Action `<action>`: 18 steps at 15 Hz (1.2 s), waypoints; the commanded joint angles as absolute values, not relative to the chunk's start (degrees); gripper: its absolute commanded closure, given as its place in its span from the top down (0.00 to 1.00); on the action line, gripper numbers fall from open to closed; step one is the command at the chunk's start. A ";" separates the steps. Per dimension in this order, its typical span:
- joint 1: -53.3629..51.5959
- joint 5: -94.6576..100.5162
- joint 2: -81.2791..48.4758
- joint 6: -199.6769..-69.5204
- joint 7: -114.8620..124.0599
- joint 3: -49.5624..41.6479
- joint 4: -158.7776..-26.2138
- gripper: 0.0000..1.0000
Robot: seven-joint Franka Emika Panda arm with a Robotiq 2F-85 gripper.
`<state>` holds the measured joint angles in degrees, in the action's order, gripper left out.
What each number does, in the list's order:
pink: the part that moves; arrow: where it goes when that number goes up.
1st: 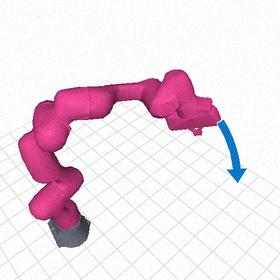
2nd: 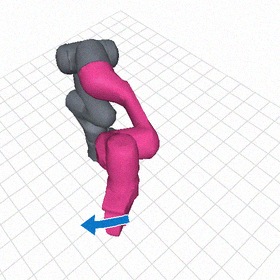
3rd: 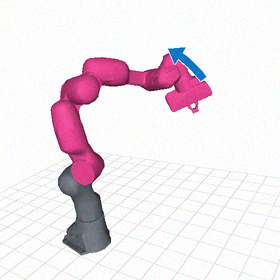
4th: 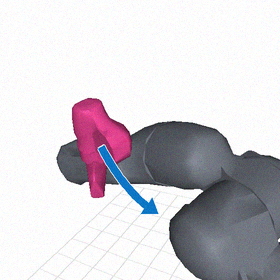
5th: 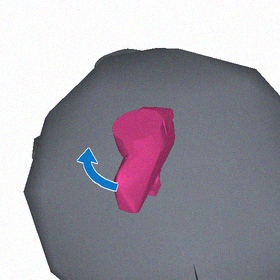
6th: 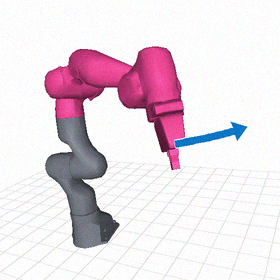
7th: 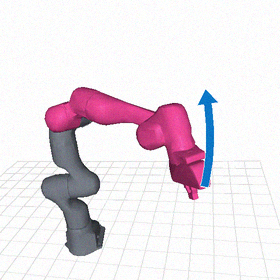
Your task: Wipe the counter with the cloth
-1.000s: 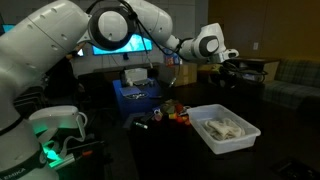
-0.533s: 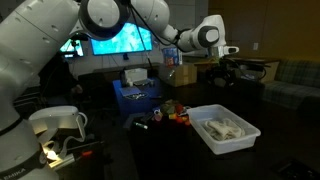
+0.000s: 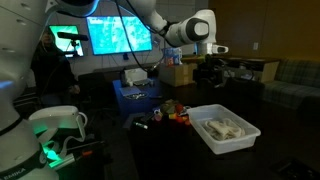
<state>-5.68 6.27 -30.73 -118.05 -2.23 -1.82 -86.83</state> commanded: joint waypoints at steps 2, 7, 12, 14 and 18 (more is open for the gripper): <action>-4.46 5.59 -18.10 -119.04 -1.47 -0.35 -103.98 1.00; -2.98 2.46 -6.37 -119.54 -3.88 0.29 -119.45 1.00; -2.32 2.03 7.69 -121.13 -6.70 -0.29 -135.32 1.00; -1.33 2.69 13.25 -122.30 -9.09 -1.54 -141.68 1.00; 1.23 3.68 25.63 -122.43 -14.29 -5.03 -153.06 1.00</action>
<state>-1.07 3.07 14.64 -120.29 -9.58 -2.61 -143.42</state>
